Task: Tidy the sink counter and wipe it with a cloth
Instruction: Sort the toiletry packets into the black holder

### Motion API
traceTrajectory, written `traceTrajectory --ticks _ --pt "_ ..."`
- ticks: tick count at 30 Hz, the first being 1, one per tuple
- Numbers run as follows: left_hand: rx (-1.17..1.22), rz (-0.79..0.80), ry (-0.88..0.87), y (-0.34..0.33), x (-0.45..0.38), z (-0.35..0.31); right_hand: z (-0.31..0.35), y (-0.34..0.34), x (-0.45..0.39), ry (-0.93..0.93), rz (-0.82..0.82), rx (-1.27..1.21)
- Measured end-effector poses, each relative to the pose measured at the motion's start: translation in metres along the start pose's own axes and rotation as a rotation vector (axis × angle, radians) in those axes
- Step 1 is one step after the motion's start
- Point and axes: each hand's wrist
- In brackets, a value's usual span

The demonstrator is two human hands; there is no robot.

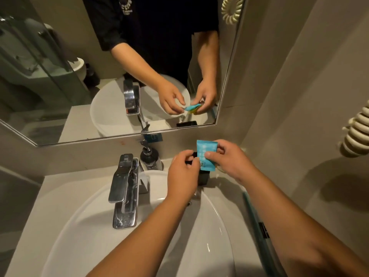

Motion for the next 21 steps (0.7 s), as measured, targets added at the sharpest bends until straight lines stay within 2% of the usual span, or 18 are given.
traceTrajectory --ticks 4,8,11,18,21 --pt "-0.027 0.063 0.009 0.001 -0.036 -0.009 0.008 -0.012 -0.017 0.058 -0.029 0.086" --pt "-0.031 0.086 0.052 0.004 -0.062 -0.004 0.001 -0.016 -0.032 0.056 0.016 0.085" --pt "-0.121 0.153 0.026 0.001 -0.071 0.002 -0.005 -0.016 -0.038 0.044 0.015 0.153" --pt "-0.334 0.204 0.042 -0.001 -0.077 0.014 -0.007 -0.013 -0.049 0.045 0.067 0.449" --pt "-0.408 0.194 -0.017 -0.003 -0.078 0.015 -0.006 -0.011 -0.055 0.052 0.076 0.520"
Point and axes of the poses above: each hand's wrist, its own x-axis away from the middle knuckle, its own y-axis out of the back of the hand, z = x × y, and after that the axes turned 5 degrees about -y, right-handed
